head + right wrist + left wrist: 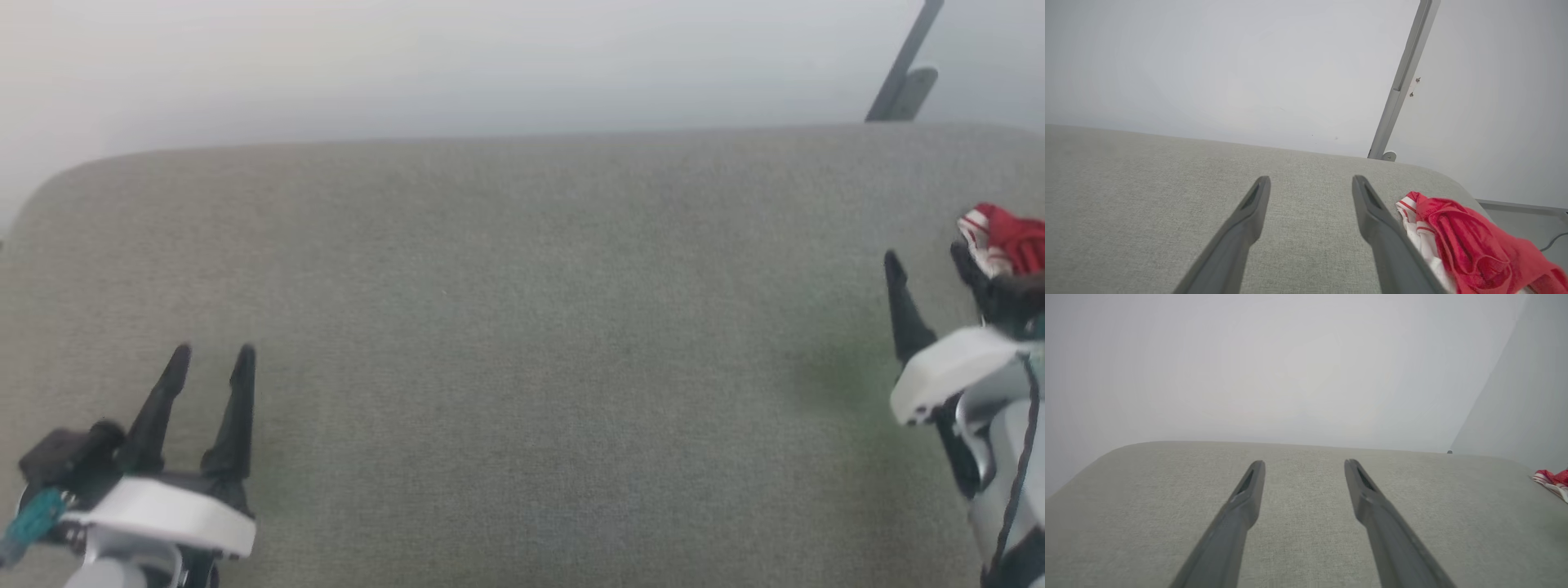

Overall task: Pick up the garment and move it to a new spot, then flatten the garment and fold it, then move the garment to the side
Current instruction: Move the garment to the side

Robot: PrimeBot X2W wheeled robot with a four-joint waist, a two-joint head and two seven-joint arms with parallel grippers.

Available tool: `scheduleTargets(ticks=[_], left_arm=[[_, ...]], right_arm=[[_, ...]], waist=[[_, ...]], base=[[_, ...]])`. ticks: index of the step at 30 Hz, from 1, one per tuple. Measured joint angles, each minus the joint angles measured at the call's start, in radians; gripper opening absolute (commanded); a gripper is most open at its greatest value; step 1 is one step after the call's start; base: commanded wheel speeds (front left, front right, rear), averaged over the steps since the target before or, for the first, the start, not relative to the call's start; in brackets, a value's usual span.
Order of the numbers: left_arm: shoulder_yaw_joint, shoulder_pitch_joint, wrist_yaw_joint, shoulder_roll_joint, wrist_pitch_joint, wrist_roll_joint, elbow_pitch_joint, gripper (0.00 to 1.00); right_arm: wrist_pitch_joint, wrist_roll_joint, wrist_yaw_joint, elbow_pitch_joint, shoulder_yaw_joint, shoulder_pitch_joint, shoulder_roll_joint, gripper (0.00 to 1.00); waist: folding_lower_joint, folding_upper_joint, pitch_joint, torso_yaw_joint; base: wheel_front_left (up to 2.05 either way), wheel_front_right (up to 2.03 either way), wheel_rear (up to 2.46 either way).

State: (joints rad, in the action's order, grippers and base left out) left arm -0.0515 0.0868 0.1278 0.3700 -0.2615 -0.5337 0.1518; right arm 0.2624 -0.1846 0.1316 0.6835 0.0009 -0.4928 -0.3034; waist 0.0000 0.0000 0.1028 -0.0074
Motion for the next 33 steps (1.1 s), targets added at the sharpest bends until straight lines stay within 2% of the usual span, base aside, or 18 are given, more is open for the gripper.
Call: scheduleTargets(ticks=[21, 33], left_arm=[[0.119, -0.198, 0.000, -0.034, 0.000, 0.025, -0.063, 1.00], [0.126, -0.211, 0.000, -0.035, 0.000, 0.029, -0.073, 1.00]], right_arm=[[0.000, 0.053, 0.000, -0.258, -0.052, 0.328, 0.144, 1.00], [0.000, 0.054, 0.000, -0.318, -0.056, 0.393, 0.185, 1.00]], waist=[[0.0000, 0.0000, -0.098, 0.047], [0.0000, 0.0000, -0.102, 0.048]], base=[[0.00, 0.00, 0.00], [0.00, 0.00, 0.00]])
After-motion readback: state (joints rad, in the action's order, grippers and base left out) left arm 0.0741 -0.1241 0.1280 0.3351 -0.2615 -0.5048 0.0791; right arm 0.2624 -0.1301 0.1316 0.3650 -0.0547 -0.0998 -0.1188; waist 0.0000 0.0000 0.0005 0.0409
